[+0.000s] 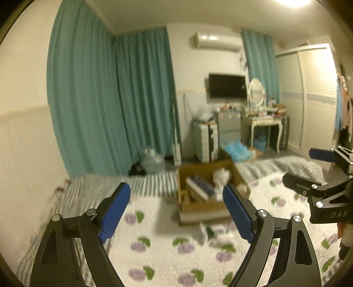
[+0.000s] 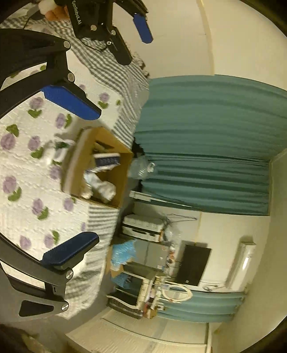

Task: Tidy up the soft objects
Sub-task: 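Move both grippers back from the box to the remaining items, then grasp the white rolled sock with the right gripper while the left grasps the white-and-green item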

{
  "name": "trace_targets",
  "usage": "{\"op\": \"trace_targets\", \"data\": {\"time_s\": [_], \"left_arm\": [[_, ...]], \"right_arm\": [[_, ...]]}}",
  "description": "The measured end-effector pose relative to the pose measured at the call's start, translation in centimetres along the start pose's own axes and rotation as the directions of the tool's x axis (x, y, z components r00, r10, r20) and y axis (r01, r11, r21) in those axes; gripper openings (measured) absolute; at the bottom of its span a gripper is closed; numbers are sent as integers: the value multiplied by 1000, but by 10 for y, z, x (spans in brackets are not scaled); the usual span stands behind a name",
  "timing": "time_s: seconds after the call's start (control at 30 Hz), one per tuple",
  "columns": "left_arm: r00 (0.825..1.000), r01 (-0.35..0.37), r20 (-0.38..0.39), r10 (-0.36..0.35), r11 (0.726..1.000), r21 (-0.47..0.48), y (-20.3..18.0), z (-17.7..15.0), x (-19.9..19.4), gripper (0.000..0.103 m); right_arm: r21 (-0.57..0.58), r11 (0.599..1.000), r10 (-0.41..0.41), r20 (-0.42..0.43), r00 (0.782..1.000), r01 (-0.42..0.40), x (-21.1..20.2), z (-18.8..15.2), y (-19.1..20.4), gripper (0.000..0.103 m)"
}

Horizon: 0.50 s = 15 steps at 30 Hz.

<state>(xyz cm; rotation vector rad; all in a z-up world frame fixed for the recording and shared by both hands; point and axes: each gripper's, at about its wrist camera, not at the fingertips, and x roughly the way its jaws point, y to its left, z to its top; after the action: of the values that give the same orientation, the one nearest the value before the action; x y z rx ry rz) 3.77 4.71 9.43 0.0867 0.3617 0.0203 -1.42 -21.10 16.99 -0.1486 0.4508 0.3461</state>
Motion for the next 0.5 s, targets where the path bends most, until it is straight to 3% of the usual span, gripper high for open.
{"op": "trace_targets", "data": {"time_s": [0.13, 0.27, 0.5], "left_arm": [[995, -29, -94, 28, 1000, -10, 1, -40, 44, 87], [981, -4, -193, -9, 998, -70, 2, -71, 84, 87], [958, 10, -285, -40, 995, -103, 6, -107, 129, 87]], "right_arm": [[51, 999, 18, -69, 997, -15, 43, -32, 5, 102], [43, 999, 17, -163, 987, -10, 96, -62, 10, 102], [20, 999, 41, -286, 957, -36, 170, -111, 17, 102]]}}
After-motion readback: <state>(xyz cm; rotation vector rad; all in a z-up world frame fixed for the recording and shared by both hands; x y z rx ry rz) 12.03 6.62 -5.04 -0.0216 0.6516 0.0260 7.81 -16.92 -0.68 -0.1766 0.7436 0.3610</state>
